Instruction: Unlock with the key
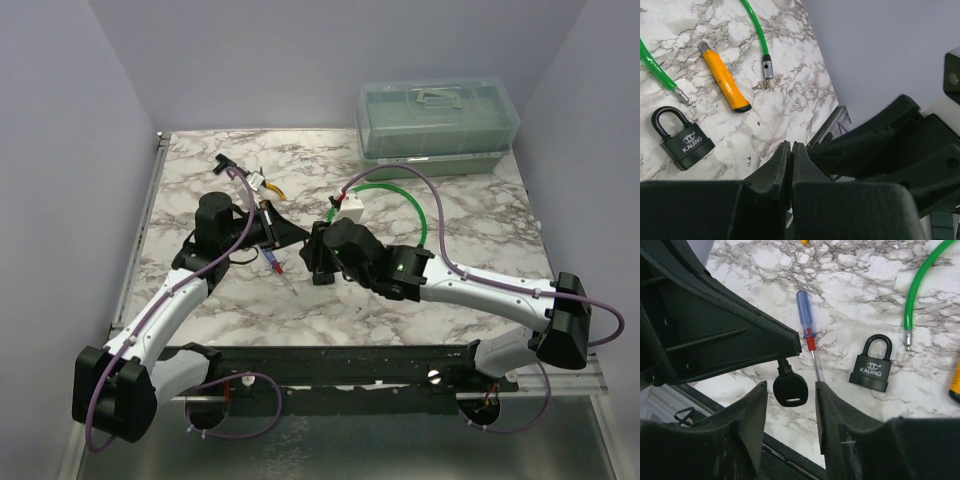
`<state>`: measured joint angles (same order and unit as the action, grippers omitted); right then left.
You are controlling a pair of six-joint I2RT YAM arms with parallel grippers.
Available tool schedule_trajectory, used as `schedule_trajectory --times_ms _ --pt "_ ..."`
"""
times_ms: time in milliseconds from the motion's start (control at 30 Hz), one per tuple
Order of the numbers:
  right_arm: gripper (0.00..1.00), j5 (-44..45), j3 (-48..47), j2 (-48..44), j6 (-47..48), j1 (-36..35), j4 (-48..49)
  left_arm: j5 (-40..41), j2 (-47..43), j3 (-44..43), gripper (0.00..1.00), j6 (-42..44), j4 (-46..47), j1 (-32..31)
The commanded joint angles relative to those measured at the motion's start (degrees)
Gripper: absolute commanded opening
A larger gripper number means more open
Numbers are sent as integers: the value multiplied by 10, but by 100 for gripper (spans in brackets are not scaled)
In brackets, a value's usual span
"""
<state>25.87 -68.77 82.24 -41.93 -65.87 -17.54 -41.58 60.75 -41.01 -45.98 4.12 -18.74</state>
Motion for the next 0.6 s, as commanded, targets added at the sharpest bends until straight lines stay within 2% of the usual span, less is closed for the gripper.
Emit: schedule_trajectory --times_ms 0,33,67,133,267,367,567 --pt "74 23 12 -22 -13 3 42 3 -14 9 0 3 -2 -4" --pt "88 27 13 -22 -17 3 36 7 -17 6 0 6 -6 -3" --pt "95 28 15 -23 -23 4 30 11 -20 4 0 10 -11 -4" --pt "99 20 28 -34 -30 8 33 19 -23 1 0 15 -18 -3" --pt "99 -1 109 -91 -20 11 112 31 -35 -4 0 18 -19 -4" --pt "94 -35 183 -153 -22 23 194 45 -45 1 0 -3 2 -4" --pt "90 -188 304 -244 -71 104 356 92 -81 3 0 -42 38 -3"
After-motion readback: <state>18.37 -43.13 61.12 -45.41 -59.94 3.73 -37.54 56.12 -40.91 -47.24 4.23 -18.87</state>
